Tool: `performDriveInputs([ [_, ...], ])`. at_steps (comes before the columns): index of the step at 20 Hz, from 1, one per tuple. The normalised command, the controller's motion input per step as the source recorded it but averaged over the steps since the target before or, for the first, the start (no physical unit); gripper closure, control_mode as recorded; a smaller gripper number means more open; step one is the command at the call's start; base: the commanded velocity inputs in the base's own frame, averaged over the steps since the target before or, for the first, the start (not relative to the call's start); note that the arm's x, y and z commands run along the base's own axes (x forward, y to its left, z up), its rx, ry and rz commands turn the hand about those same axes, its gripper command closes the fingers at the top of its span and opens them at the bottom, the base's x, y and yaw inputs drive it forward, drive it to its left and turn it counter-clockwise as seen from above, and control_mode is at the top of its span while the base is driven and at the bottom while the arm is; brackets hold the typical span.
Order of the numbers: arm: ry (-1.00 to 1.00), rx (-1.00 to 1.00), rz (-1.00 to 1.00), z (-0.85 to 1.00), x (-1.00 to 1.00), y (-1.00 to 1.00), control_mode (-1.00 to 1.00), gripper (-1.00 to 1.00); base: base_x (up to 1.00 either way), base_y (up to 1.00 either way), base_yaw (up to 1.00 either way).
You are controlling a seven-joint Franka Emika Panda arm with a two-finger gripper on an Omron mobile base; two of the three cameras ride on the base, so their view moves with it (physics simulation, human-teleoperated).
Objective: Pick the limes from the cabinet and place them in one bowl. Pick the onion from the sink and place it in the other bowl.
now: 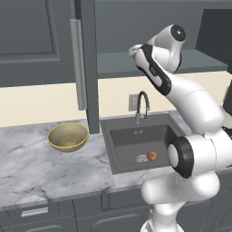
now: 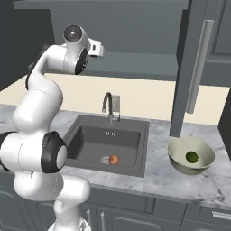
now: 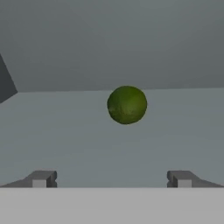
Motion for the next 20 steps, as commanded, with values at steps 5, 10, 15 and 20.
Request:
performDriveInputs([
  [5,0.00,-0.01,0.00,-0.06,0.35,0.00,-1.00,-1.00,0.00,0.00,0.00],
  [10,0.00,-0.01,0.00,-0.07,0.34,0.00,-1.00,-1.00,0.00,0.00,0.00],
  [15,0.00,-0.01,0.00,-0.04,0.33,0.00,-1.00,-1.00,0.00,0.00,0.00],
  [20,0.00,-0.03,0.00,-0.03,0.34,0.00,-1.00,-1.00,0.00,0.00,0.00],
])
